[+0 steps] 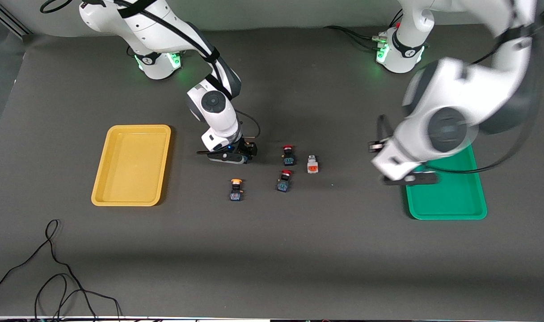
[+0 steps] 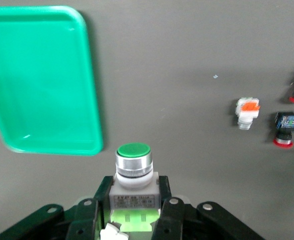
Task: Place green and yellow buttons in trays
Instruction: 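Grasp the yellow button with the right gripper while the left gripper grasps green, then carry the yellow button to the yellow tray while the left gripper places green, then reach another yellow button with the right gripper while the left gripper reaches orange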
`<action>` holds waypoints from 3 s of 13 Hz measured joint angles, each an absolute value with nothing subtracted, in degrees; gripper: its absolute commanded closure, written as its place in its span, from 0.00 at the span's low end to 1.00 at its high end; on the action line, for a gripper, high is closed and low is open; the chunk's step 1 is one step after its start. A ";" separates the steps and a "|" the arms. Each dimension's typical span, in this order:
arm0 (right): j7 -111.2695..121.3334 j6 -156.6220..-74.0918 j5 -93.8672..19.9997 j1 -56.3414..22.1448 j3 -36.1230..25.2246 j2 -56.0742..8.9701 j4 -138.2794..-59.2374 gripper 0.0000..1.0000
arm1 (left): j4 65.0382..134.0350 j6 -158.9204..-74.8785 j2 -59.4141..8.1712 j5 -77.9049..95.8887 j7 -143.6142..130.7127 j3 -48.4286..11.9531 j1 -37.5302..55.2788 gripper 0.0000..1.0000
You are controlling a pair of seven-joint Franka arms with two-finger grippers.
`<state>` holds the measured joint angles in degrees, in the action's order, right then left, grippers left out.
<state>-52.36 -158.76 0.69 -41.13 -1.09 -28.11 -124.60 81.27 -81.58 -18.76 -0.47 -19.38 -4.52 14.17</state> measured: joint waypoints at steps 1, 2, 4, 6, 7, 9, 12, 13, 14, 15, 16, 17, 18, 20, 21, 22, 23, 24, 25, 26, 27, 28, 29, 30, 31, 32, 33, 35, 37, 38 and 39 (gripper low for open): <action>-52.36 -158.76 0.70 -41.14 -1.09 -28.11 -124.29 0.69 | 80.07 -79.49 -18.19 -0.45 -16.56 -4.37 11.59 1.00; -52.36 -158.75 0.71 -41.16 -1.09 -28.11 -123.99 0.69 | 79.79 -78.61 -17.96 -0.53 -12.85 -4.20 8.81 1.00; -52.36 -158.27 0.72 -41.16 -1.11 -28.07 -123.18 0.69 | 79.98 -78.39 -18.41 -1.24 -3.83 -3.92 2.43 1.00; -52.34 -152.89 0.87 -41.16 -1.16 -27.14 -120.97 0.69 | 80.88 -78.85 -18.88 -3.73 5.00 -3.81 -3.10 1.00; -52.31 -147.29 1.05 -41.17 -1.17 -25.63 -118.83 0.69 | 81.76 -80.39 -19.04 -4.50 9.76 -3.77 -5.54 1.00; -51.83 -134.05 1.28 -41.15 -1.23 -21.04 -113.61 0.69 | 85.33 -86.42 -19.40 -5.33 17.48 -3.73 -10.32 1.00; -45.15 -117.91 1.37 -40.93 -4.49 -14.51 -106.85 0.69 | 94.19 -98.52 -20.30 -7.45 21.33 -3.72 -14.01 1.00; -40.30 -115.51 1.37 -40.79 -7.20 -12.79 -106.10 0.69 | 97.54 -102.19 -20.59 -7.64 20.89 -3.80 -14.02 1.00; -34.85 -113.91 1.37 -40.59 -10.32 -11.36 -106.03 0.69 | 100.59 -105.32 -20.89 -7.84 19.50 -4.03 -13.94 1.00; -28.92 -112.65 1.37 -40.41 -13.80 -10.27 -106.22 0.69 | 103.37 -108.21 -21.18 -8.39 17.70 -4.23 -13.80 1.00; -22.66 -112.09 1.26 -40.21 -17.50 -9.34 -106.72 0.69 | 105.89 -111.18 -21.43 -8.87 16.36 -4.38 -13.73 1.00; -16.15 -111.88 0.89 -39.97 -21.40 -8.41 -107.64 0.69 | 108.00 -113.97 -21.81 -9.14 15.61 -4.41 -13.75 1.00; -9.92 -111.78 0.32 -39.87 -25.29 -7.45 -108.79 0.69 | 109.69 -116.67 -22.38 -9.32 15.25 -4.32 -13.91 1.00; 2.66 -112.13 -0.11 -39.69 -33.41 -5.83 -111.66 0.69 | 112.88 -122.86 -24.20 -9.39 13.96 -4.04 -14.53 1.00; 8.26 -113.78 -0.22 -39.60 -37.28 -5.48 -113.55 0.69 | 113.97 -124.99 -25.23 -9.42 12.51 -4.00 -14.76 1.00; 13.13 -117.50 -0.50 -39.49 -40.64 -5.37 -116.40 0.69 | 114.51 -126.05 -26.12 -9.42 11.41 -4.01 -14.81 1.00; 16.90 -123.03 -1.52 -39.35 -43.22 -5.46 -120.36 0.69 | 114.67 -126.54 -26.70 -9.42 10.85 -4.05 -14.81 1.00; 19.92 -129.07 -4.05 -39.24 -44.70 -5.85 -125.01 0.69 | 114.71 -126.77 -27.04 -9.43 10.53 -4.05 -14.82 0.96; 23.08 -135.02 -7.76 -39.23 -45.17 -6.99 -129.70 0.69 | 114.74 -127.07 -27.28 -9.43 10.41 -4.06 -14.82 0.16; 26.22 -139.33 -11.65 -39.32 -45.08 -9.05 -132.88 0.69 | 114.82 -127.52 -27.41 -9.43 10.33 -4.06 -14.82 0.00; 29.65 -141.96 -15.89 -39.48 -44.93 -11.84 -134.39 0.69 | 114.85 -127.84 -27.47 -9.44 10.31 -4.05 -14.83 0.00; 33.56 -143.63 -20.49 -39.50 -44.83 -14.95 -134.65 0.69 | 114.81 -127.87 -27.41 -9.44 10.31 -4.06 -14.83 0.00; 37.35 -144.89 -24.70 -39.49 -44.81 -17.89 -134.50 0.69 | 114.69 -127.85 -27.16 -9.45 10.31 -4.08 -14.82 0.00; 40.09 -145.46 -27.74 -39.46 -44.82 -20.26 -134.21 0.68 | 114.48 -127.41 -26.57 -9.45 10.31 -4.16 -14.82 0.00; 41.43 -145.82 -29.30 -39.45 -44.81 -21.89 -133.93 0.55 | 114.02 -125.57 -25.43 -9.46 10.31 -4.43 -14.79 0.00; 41.64 -146.07 -29.74 -39.36 -44.83 -22.75 -133.69 0.15 | 113.41 -122.83 -23.75 -9.44 10.30 -4.95 -14.70 0.01; 41.64 -146.08 -29.93 -38.93 -44.85 -23.05 -133.44 0.01 | 112.64 -119.41 -21.50 -9.41 10.30 -5.84 -14.37 0.03; 41.64 -146.00 -30.13 -37.72 -44.94 -23.03 -132.47 0.00 | 109.47 -110.02 -16.72 -7.72 10.04 -7.64 -12.77 0.04; 41.62 -143.39 -30.25 -37.41 -45.10 -22.65 -130.04 0.00 | 103.75 -99.24 -13.80 -3.52 8.53 -9.89 -11.48 0.04; 41.59 -140.43 -30.27 -37.45 -45.35 -22.47 -128.03 0.00 | 101.15 -95.61 -13.26 -2.06 6.10 -11.10 -10.88 0.04; 41.58 -136.89 -30.26 -37.50 -45.86 -22.39 -125.36 0.00 | 99.28 -93.67 -13.15 -1.19 2.26 -12.63 -9.91 0.04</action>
